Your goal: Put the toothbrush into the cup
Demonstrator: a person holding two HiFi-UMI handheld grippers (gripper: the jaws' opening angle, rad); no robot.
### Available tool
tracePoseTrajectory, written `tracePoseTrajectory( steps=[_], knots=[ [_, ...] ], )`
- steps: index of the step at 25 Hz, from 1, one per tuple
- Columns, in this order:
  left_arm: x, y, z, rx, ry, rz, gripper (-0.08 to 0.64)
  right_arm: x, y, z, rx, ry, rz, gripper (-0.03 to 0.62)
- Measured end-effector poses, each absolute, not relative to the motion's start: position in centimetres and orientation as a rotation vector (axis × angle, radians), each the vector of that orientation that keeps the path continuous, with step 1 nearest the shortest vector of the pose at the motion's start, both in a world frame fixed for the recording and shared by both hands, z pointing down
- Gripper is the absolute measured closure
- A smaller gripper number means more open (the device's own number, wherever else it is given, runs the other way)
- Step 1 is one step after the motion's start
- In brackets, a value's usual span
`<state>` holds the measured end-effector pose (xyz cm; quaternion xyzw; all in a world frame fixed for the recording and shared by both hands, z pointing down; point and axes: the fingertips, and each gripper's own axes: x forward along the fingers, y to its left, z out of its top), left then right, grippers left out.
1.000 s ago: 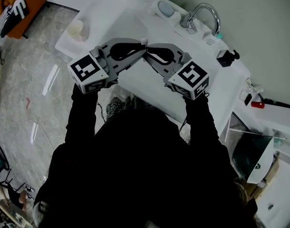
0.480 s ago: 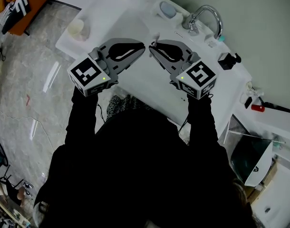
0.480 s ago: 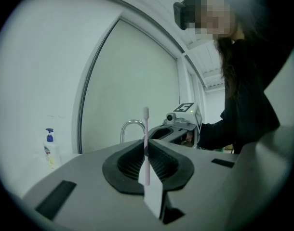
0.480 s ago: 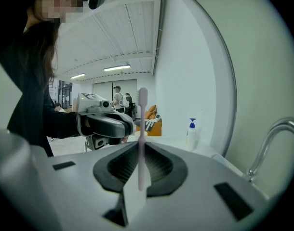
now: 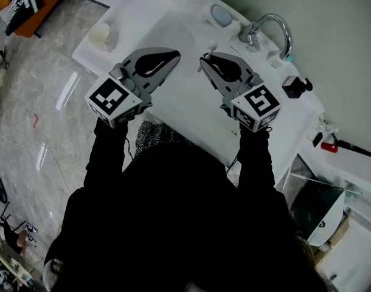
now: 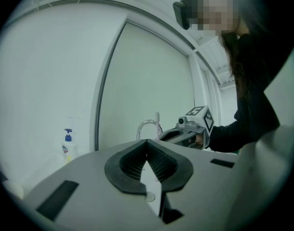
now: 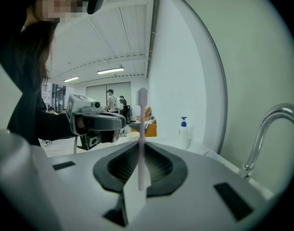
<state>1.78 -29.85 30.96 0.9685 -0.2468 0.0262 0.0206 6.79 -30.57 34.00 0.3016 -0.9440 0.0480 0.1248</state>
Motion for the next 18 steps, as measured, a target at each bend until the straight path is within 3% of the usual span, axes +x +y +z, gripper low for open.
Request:
tracePoseTrajectory(
  steps=[18],
  knots=[
    [-2.7, -33.0, 30.8, 2.839, -1.076, 0.077, 0.552, 6.5, -35.7, 34.8, 0.761, -2.784, 0.163, 0.546]
  ],
)
